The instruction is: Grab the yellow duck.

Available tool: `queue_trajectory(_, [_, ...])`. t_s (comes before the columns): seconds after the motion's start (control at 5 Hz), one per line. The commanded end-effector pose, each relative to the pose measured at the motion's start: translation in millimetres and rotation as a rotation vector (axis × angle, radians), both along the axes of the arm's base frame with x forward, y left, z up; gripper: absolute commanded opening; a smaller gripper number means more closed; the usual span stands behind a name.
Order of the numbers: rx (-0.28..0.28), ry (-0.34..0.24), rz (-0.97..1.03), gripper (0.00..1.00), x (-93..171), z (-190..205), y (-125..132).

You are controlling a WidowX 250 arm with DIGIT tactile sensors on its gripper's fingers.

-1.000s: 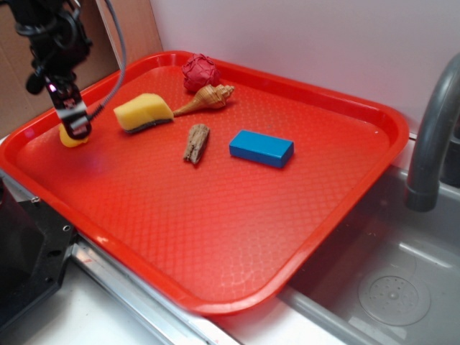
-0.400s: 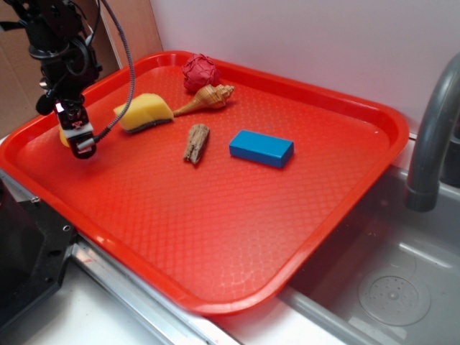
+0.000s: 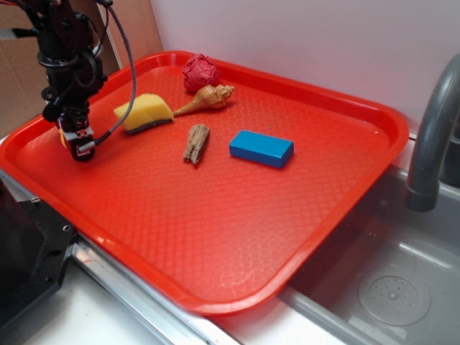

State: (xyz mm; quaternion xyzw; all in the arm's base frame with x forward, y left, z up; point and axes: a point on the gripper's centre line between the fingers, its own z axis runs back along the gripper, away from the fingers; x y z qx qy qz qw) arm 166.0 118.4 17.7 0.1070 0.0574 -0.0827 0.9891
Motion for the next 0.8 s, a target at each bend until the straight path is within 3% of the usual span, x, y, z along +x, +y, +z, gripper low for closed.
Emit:
queue_trajectory(0.0, [0.005,0.021,0.014,0.0,9,-13,0])
queue_trajectory(0.2, [0.034,0.002,0.15,0.0,7,11,-13])
queue_trajectory(0.4, [0.029,-0.08,0.32,0.0,9,45,-31])
queue_trajectory(0.6, [-0.024,-0.144,0.414,0.0,19,86,-52])
